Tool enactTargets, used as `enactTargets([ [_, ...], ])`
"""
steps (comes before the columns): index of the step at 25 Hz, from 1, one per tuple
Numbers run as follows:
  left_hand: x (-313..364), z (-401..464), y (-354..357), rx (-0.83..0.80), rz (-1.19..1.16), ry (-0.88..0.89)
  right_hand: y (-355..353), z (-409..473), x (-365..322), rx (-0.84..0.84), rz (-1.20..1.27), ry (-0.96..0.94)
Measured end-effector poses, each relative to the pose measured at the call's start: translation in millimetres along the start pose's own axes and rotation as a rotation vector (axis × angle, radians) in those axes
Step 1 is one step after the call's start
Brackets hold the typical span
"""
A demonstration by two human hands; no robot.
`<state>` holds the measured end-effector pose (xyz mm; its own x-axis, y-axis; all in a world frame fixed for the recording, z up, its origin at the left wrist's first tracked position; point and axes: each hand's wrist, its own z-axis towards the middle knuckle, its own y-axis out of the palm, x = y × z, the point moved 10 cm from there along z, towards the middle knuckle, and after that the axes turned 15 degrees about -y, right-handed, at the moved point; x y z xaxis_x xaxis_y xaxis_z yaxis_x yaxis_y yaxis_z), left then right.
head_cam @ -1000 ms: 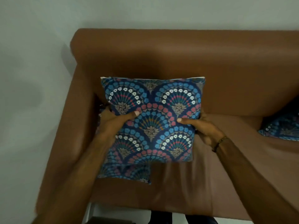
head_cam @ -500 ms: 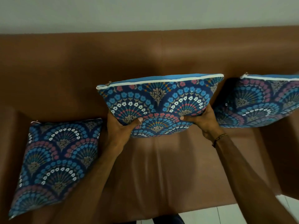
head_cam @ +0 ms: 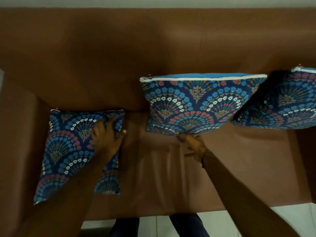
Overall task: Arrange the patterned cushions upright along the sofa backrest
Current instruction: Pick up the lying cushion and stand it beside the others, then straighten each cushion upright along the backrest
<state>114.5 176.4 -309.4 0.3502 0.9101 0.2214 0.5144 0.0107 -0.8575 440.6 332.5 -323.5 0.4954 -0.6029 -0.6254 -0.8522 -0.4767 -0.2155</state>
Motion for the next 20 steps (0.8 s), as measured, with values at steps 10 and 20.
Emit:
enactTargets([
  [10,-231.8,70.0,-67.7,-0.273,-0.647,-0.565,326.3,-47.1,-8.6,-0.588,-0.231,-0.014],
  [20,-177.4,83.9,-145.7,-0.062,-0.911,-0.013,285.0,-46.1,-112.2,-0.063,0.037,-0.749],
])
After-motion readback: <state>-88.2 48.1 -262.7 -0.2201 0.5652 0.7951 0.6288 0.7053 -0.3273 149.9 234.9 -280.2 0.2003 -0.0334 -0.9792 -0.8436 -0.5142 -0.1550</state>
